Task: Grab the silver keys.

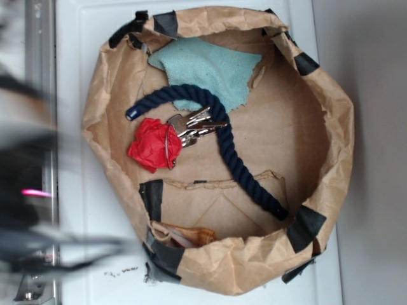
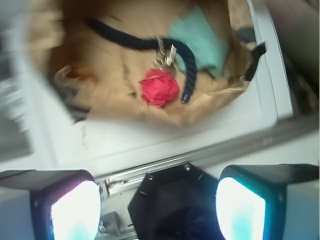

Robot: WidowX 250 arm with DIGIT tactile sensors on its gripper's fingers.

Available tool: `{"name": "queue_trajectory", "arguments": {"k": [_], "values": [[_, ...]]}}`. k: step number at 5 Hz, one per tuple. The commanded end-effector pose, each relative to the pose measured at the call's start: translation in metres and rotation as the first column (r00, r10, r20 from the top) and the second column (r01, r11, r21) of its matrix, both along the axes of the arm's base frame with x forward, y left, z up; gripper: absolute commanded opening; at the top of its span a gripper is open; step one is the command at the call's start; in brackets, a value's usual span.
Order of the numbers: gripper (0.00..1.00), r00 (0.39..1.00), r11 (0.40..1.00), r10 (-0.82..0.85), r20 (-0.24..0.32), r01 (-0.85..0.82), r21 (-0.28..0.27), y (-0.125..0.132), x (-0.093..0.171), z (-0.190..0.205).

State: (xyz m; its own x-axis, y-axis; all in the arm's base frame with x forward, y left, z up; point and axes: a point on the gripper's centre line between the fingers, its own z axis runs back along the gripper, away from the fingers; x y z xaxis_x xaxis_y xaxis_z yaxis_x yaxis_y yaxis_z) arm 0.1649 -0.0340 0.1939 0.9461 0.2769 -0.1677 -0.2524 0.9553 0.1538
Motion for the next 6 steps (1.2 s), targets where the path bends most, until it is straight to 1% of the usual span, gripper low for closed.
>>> {"name": "queue_trajectory", "arguments": {"k": [1, 2, 3, 4, 5, 6], "values": [[1.00, 0.919, 0.953, 0.301, -0.256, -0.296, 0.058, -0.014, 0.080, -0.032], [1.00, 0.911, 0.921, 0.383, -0.155, -0.389, -0.012, -0.020, 0.091, -0.040], [1.00, 0.878, 0.876, 0.479, -0.006, -0.478, -0.065, -0.026, 0.083, -0.050], [1.00, 0.894, 0.892, 0.445, 0.057, -0.437, -0.112, -0.015, 0.064, -0.041], [1.00, 0.883, 0.889, 0.449, 0.134, -0.427, -0.163, 0.016, 0.057, -0.038], [1.00, 0.885, 0.903, 0.429, 0.180, -0.414, -0.116, 0.034, 0.062, -0.056]]}}
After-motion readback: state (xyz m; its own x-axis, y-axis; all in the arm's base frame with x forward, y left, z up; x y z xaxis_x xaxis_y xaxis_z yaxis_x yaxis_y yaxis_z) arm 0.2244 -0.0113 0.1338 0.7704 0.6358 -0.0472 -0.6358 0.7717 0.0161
